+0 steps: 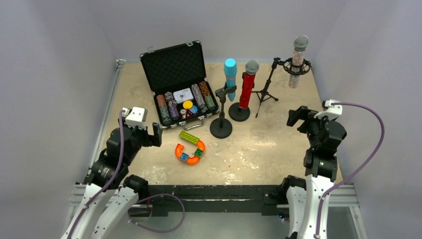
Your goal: Attach the microphones to the stand
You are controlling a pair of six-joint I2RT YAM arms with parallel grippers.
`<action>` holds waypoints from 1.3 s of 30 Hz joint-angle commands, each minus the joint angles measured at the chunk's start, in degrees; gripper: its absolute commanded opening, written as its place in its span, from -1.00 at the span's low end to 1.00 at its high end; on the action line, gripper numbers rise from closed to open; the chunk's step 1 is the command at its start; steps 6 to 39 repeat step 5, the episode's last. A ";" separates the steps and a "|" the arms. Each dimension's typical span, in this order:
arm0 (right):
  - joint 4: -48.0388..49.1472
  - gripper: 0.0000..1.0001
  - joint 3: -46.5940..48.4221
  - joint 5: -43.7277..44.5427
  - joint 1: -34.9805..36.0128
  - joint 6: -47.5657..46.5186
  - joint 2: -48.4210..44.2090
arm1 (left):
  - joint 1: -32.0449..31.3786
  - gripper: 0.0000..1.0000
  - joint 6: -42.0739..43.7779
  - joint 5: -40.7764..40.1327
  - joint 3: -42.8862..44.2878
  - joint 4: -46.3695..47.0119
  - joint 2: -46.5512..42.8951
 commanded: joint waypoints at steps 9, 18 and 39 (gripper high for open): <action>4.46 0.92 -0.59 0.21 -0.16 0.88 -1.56 | 0.27 0.99 1.02 1.93 -0.04 2.25 -0.71; 4.46 0.92 -0.59 0.21 -0.16 0.88 -1.56 | 0.27 0.99 1.02 1.93 -0.04 2.25 -0.71; 4.46 0.92 -0.59 0.21 -0.16 0.88 -1.56 | 0.27 0.99 1.02 1.93 -0.04 2.25 -0.71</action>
